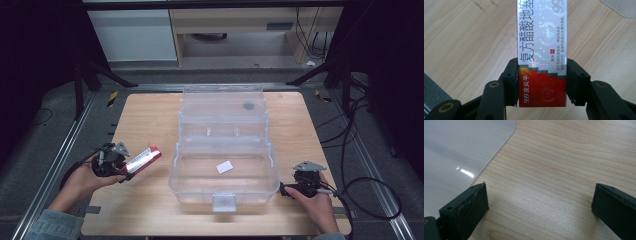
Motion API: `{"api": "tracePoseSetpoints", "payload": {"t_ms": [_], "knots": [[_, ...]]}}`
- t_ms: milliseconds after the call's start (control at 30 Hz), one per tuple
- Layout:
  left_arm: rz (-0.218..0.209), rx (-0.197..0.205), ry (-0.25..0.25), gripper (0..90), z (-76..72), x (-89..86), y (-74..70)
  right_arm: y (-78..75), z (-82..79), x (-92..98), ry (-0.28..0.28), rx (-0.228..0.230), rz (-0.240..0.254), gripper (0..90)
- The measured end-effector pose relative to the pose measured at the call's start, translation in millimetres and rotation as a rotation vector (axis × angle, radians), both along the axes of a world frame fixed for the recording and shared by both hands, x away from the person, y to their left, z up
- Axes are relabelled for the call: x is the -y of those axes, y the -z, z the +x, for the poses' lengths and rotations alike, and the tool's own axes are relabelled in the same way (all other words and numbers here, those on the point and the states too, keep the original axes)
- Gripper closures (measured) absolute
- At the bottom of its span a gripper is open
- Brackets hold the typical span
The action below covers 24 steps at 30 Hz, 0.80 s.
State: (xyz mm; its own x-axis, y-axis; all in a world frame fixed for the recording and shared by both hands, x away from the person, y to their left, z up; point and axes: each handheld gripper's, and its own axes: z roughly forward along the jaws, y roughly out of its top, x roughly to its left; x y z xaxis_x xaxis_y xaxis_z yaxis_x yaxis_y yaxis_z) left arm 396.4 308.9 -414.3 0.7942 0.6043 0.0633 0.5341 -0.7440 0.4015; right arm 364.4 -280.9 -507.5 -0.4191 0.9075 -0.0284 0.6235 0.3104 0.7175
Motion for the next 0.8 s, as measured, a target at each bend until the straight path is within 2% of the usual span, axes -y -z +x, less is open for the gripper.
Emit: {"api": "tracePoseSetpoints", "payload": {"t_ms": [267,567,800], "knots": [[0.006,0.043,0.035,51.2,-4.4,4.4,-21.8,0.0,0.0,0.0,0.000,0.000,0.000,1.2],[0.006,0.069,0.052,51.2,-6.2,6.1,-38.4,0.0,0.0,0.0,0.000,0.000,0.000,1.2],[0.018,0.095,0.083,51.2,-8.6,11.9,-59.1,0.0,0.1,0.0,0.000,0.000,-0.001,1.2]]}}
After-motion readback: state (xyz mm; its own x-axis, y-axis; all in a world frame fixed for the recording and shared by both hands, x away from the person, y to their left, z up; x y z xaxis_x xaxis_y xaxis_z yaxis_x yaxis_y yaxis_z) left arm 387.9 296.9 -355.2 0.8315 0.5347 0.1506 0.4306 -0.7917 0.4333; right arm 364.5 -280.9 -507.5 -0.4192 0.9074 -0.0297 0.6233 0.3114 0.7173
